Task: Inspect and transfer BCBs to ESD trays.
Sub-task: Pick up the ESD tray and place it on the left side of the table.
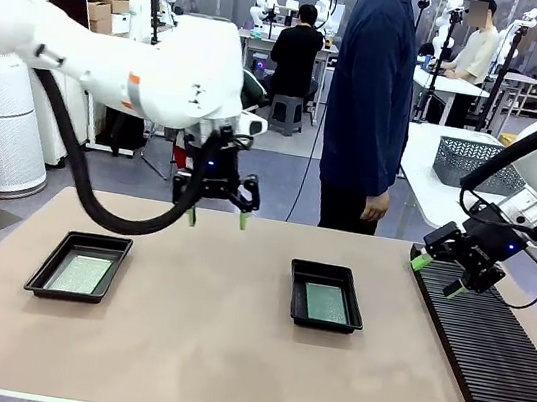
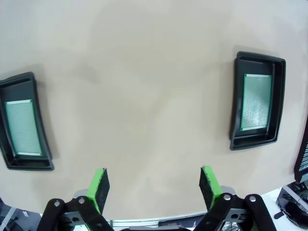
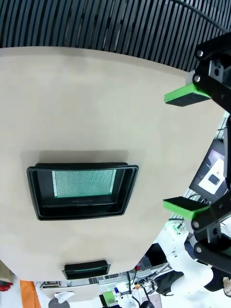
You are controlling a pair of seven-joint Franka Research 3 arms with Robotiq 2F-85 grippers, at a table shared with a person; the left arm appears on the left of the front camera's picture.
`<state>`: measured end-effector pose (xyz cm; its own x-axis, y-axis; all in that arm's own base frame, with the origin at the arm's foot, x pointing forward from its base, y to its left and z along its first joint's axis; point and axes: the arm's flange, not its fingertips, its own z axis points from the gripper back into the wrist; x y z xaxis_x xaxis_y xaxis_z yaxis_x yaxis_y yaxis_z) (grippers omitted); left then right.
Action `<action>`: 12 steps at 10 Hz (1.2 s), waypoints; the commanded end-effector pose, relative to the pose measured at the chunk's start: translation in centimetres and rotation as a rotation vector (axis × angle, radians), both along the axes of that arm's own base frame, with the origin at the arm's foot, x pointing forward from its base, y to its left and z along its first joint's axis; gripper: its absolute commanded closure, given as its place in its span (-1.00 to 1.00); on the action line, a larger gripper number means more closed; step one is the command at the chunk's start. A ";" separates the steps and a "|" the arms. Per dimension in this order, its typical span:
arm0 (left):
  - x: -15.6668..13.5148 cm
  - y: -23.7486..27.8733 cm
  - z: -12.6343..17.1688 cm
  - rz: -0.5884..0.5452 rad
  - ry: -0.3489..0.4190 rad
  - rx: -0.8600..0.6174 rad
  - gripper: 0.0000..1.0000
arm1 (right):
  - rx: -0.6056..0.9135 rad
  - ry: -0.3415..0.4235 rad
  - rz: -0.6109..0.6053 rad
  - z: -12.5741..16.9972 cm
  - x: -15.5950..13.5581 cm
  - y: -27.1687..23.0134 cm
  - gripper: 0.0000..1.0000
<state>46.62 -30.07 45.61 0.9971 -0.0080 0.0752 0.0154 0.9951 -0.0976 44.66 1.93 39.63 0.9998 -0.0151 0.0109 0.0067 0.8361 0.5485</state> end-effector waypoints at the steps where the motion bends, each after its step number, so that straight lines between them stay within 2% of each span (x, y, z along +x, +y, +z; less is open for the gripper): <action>1: 1.5 -3.2 -0.3 0.015 -0.004 0.033 -1.00 | -0.025 0.009 -0.014 0.2 0.1 0.9 -1.00; 7: 3.0 -11.3 -4.8 -0.004 -0.007 0.045 -1.00 | -0.025 0.009 -0.014 0.2 0.1 0.9 -1.00; 9: 3.0 -12.3 -6.0 0.003 -0.003 0.052 -1.00 | -0.025 0.009 -0.014 0.2 0.1 0.9 -1.00; 12: 4.0 -13.4 -9.4 0.005 0.004 0.047 -1.00 | -0.025 0.009 -0.014 0.2 0.1 0.9 -1.00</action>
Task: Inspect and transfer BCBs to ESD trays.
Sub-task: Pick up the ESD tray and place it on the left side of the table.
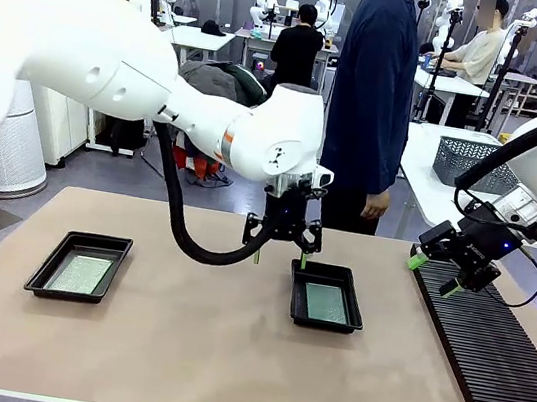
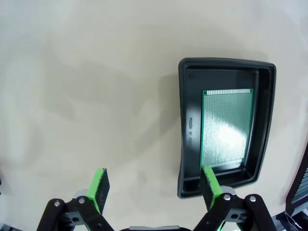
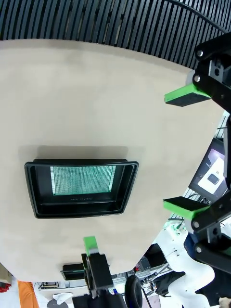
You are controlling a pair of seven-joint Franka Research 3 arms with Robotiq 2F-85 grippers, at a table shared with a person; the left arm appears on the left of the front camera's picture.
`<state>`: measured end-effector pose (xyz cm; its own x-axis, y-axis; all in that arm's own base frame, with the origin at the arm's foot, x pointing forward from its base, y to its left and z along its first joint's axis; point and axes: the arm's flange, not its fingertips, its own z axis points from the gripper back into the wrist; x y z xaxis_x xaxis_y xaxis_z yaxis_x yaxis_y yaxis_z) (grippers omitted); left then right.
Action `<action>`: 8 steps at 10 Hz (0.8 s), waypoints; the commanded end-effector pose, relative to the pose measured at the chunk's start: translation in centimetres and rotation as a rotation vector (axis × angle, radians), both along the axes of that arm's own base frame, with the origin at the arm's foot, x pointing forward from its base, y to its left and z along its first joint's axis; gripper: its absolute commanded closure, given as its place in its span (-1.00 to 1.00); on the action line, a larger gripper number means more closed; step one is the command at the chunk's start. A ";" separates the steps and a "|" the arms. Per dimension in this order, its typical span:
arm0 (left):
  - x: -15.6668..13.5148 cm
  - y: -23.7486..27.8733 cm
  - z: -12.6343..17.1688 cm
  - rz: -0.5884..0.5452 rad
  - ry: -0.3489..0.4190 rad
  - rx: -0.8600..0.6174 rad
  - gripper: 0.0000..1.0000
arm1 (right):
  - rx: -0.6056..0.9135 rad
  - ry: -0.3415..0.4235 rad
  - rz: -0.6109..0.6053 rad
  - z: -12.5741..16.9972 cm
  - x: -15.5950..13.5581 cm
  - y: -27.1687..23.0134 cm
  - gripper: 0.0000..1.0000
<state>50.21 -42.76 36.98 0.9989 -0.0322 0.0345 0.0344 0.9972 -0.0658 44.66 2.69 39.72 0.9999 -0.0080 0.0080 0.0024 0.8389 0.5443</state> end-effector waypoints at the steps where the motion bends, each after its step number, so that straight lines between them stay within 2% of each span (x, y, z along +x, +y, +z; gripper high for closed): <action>1: 0.7 -0.9 -1.6 0.031 -0.040 0.013 -1.00 | -0.020 0.006 -0.021 0.1 0.1 0.1 -1.00; 8: 2.1 -2.1 -5.1 0.018 -0.029 0.040 -1.00 | -0.020 0.006 -0.021 0.1 0.1 0.1 -1.00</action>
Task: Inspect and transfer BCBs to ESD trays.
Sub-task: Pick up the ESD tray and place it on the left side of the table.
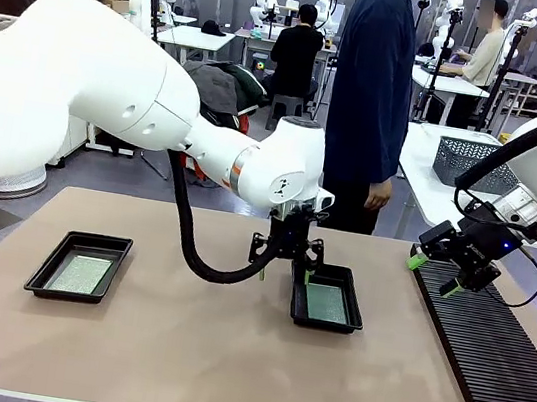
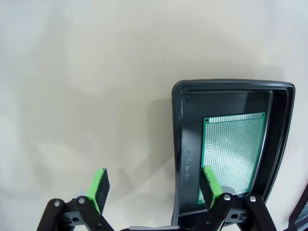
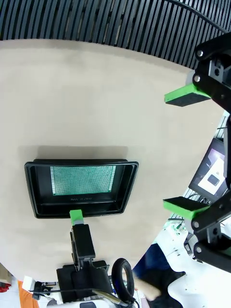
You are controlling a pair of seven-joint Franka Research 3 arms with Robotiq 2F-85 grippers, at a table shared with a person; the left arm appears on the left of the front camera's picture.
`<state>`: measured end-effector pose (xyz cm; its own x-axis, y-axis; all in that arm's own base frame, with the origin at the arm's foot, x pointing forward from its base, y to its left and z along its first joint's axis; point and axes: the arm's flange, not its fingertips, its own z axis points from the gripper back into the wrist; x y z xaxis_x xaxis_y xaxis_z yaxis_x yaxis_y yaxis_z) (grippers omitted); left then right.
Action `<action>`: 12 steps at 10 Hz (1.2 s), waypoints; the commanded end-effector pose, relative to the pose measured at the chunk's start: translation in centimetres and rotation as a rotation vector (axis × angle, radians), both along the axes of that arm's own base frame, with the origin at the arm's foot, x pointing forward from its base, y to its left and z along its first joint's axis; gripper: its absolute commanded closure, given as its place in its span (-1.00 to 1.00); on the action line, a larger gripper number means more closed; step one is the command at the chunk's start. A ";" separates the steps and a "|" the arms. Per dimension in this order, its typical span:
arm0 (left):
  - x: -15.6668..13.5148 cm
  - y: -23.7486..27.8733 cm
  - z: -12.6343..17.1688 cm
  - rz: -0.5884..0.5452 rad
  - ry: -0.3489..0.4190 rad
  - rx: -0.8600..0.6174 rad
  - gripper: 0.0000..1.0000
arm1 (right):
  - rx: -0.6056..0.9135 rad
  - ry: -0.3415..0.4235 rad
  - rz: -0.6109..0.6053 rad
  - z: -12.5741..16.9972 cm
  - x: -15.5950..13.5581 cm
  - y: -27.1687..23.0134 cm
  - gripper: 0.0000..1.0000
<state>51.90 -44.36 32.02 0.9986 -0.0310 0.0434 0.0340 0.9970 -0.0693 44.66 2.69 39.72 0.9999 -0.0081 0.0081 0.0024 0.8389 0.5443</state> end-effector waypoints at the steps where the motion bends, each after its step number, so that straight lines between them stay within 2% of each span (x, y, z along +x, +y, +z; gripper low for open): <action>1: 0.6 -0.7 -0.3 0.014 -0.020 0.045 -1.00 | -0.020 0.006 -0.021 0.1 0.1 0.1 -1.00; 7: 1.0 -2.3 -1.0 0.008 -0.015 0.102 -1.00 | -0.020 0.006 -0.021 0.1 0.1 0.1 -1.00; 10: 1.1 -2.1 -1.3 -0.013 -0.021 0.085 -1.00 | -0.020 0.006 -0.021 0.1 0.1 0.1 -1.00; 12: 1.1 -2.1 -1.4 -0.019 0.009 0.064 -1.00 | -0.020 0.006 -0.021 0.1 0.1 0.1 -1.00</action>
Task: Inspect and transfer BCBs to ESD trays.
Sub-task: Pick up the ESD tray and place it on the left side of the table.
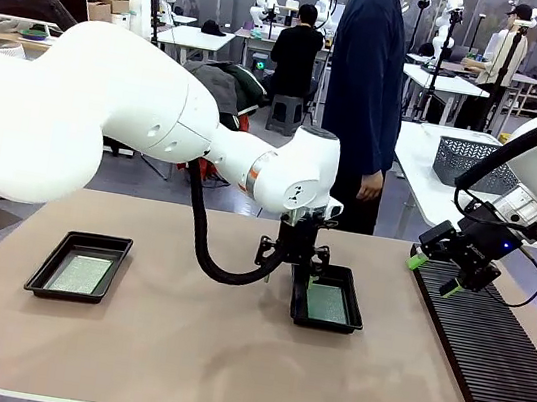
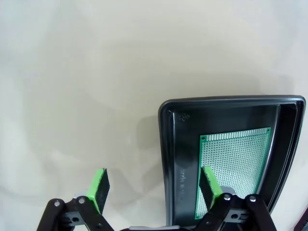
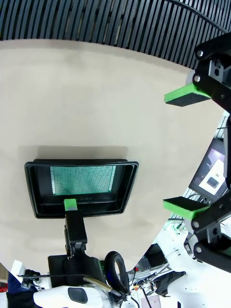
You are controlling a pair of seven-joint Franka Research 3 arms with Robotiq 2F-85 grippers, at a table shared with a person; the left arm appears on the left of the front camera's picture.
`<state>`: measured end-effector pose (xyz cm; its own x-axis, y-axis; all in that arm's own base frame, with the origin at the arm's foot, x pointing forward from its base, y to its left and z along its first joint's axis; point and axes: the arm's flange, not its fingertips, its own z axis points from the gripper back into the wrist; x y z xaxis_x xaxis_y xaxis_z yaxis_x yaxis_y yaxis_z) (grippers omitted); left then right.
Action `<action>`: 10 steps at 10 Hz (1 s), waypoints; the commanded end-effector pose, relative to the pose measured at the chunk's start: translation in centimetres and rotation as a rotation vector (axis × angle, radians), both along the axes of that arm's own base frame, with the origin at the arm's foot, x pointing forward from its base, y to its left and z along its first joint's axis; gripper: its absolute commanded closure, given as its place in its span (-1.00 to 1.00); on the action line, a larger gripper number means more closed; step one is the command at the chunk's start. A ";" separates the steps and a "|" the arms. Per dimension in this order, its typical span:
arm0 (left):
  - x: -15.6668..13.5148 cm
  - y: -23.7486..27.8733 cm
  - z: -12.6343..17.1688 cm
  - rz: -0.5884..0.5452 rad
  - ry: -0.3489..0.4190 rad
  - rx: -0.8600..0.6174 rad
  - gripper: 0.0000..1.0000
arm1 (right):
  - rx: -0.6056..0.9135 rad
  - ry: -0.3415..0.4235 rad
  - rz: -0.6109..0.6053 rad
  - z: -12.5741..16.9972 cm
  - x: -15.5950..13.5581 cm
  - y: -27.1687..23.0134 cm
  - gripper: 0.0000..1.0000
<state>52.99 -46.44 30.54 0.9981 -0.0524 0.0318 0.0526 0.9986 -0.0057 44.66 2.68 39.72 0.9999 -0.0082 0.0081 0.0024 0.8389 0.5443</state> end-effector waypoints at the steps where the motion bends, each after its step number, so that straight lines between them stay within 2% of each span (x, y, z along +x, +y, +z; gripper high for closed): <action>1: 0.0 0.0 0.1 0.000 0.000 0.000 -1.00 | -0.020 0.006 -0.021 0.1 0.1 0.1 -1.00; 5: 0.0 0.0 0.0 0.000 0.000 0.000 -1.00 | -0.020 0.006 -0.021 0.1 0.1 0.1 -1.00; 7: -0.1 0.3 0.2 0.005 0.012 -0.033 -0.89 | -0.020 0.006 -0.021 0.1 0.1 0.1 -1.00; 10: -0.3 0.4 0.2 0.003 0.018 -0.057 -0.59 | -0.020 0.006 -0.021 0.1 0.1 0.1 -1.00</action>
